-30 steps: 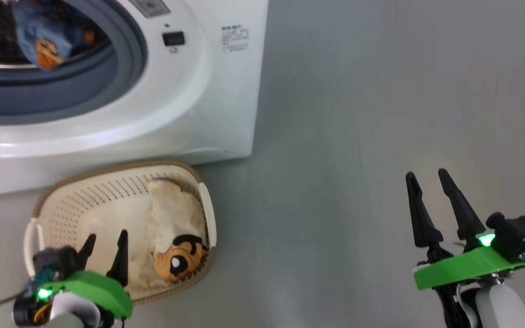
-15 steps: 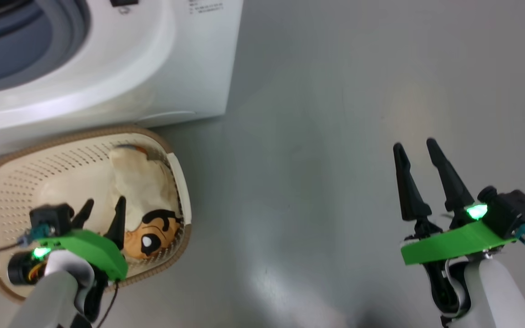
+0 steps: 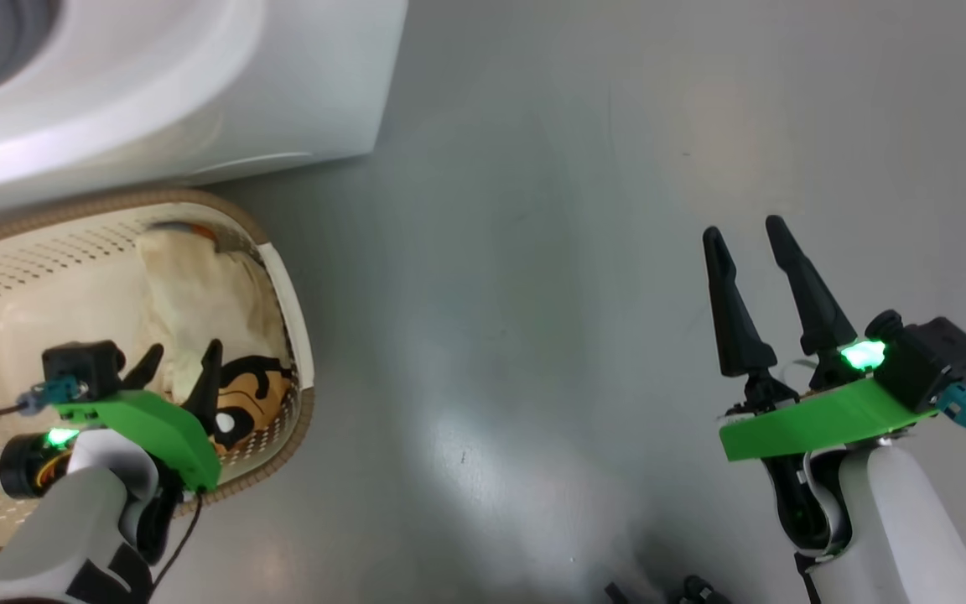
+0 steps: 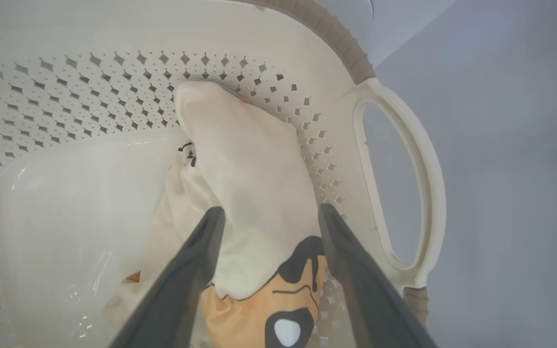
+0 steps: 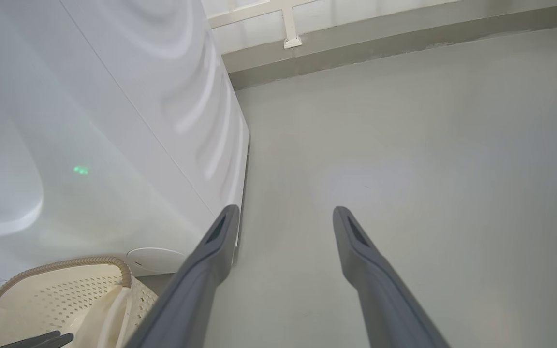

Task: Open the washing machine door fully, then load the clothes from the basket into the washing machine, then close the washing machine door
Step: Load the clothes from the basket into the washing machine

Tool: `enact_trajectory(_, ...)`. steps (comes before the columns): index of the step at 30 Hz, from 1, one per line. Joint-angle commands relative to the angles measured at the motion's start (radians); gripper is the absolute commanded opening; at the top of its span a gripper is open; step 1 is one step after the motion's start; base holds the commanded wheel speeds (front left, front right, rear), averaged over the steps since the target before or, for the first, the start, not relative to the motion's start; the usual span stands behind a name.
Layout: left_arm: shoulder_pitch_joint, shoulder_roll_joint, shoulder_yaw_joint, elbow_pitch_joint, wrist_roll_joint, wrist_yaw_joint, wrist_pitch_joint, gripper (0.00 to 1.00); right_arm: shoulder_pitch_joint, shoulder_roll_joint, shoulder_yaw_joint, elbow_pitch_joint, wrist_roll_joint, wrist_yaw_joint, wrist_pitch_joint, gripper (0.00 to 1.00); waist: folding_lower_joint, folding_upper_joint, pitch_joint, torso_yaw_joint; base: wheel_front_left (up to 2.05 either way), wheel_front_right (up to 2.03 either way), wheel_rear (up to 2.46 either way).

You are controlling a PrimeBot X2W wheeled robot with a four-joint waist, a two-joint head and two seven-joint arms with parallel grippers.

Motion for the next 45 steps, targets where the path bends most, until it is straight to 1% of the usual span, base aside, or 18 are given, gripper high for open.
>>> enact_trajectory(1, -0.014, 0.041, -0.001, 0.003, -0.034, -0.001, -0.006, 1.0, -0.002, 0.004, 0.025, -0.028, -0.003, 0.002, -0.005, 1.0, 0.0, 0.0, 0.021, -0.011, 0.0, 0.0, 0.0)
enact_trajectory(8, -0.06, 0.075, -0.103, 0.032, -0.136, -0.001, 0.01, 1.0, -0.015, 0.005, 0.043, -0.034, 0.015, 0.002, -0.005, 1.0, 0.0, 0.0, 0.051, -0.023, 0.0, 0.0, 0.0)
enact_trajectory(17, -0.097, 0.105, -0.201, 0.011, -0.29, -0.001, 0.063, 1.0, -0.023, 0.005, 0.055, -0.04, 0.018, 0.002, -0.005, 1.0, 0.0, 0.0, 0.077, -0.036, 0.0, 0.0, 0.0)
enact_trajectory(23, -0.108, 0.121, -0.256, -0.005, -0.354, -0.001, 0.066, 1.0, -0.023, 0.005, 0.055, -0.042, 0.019, 0.002, -0.005, 1.0, 0.0, 0.0, 0.081, -0.037, 0.0, 0.0, 0.0)
enact_trajectory(24, -0.111, 0.123, -0.266, -0.005, -0.365, -0.001, 0.064, 0.9, -0.023, 0.005, 0.054, -0.042, 0.018, 0.002, -0.005, 1.0, 0.0, 0.0, 0.08, -0.036, 0.0, 0.0, 0.0)
enact_trajectory(25, -0.113, 0.124, -0.275, -0.006, -0.375, -0.001, 0.062, 0.63, -0.023, 0.005, 0.054, -0.042, 0.017, 0.002, -0.005, 1.0, 0.0, 0.0, 0.08, -0.035, 0.0, 0.0, 0.0)
enact_trajectory(26, -0.115, 0.125, -0.285, -0.007, -0.385, -0.001, 0.06, 0.44, -0.024, 0.005, 0.053, -0.041, 0.016, 0.002, -0.005, 1.0, 0.0, 0.0, 0.079, -0.034, 0.0, 0.0, 0.0)
enact_trajectory(27, -0.117, 0.125, -0.295, -0.007, -0.395, -0.001, 0.057, 0.2, -0.025, 0.005, 0.053, -0.04, 0.016, 0.002, -0.005, 1.0, 0.0, 0.0, 0.077, -0.032, 0.0, 0.0, 0.0)
enact_trajectory(28, -0.117, 0.125, -0.304, -0.008, -0.404, -0.001, 0.055, 0.0, -0.025, 0.005, 0.053, -0.038, 0.015, 0.002, -0.005, 1.0, 0.0, 0.0, 0.075, -0.031, 0.0, 0.0, 0.0)
enact_trajectory(34, -0.117, 0.115, -0.343, -0.011, -0.461, -0.001, 0.024, 0.0, -0.022, 0.005, 0.047, -0.031, 0.003, 0.002, -0.005, 1.0, 0.0, 0.0, 0.048, -0.006, 0.0, 0.0, 0.0)
enact_trajectory(39, -0.101, 0.099, -0.353, -0.021, -0.488, -0.001, -0.001, 0.0, -0.013, 0.005, 0.039, -0.022, -0.015, 0.002, -0.005, 1.0, 0.0, 0.0, -0.006, 0.029, 0.0, 0.0, 0.0)
enact_trajectory(42, -0.074, 0.094, -0.302, -0.053, -0.473, -0.001, -0.006, 0.0, 0.002, -0.007, 0.038, -0.012, -0.021, 0.002, -0.005, 1.0, 0.0, 0.0, -0.068, 0.063, 0.0, 0.0, 0.0)
enact_trajectory(45, -0.024, 0.087, -0.223, -0.089, -0.417, -0.001, -0.006, 0.0, 0.022, -0.022, 0.039, -0.002, -0.02, 0.002, -0.005, 1.0, 0.0, 0.0, -0.127, 0.09, 0.0, 0.0, 0.0)
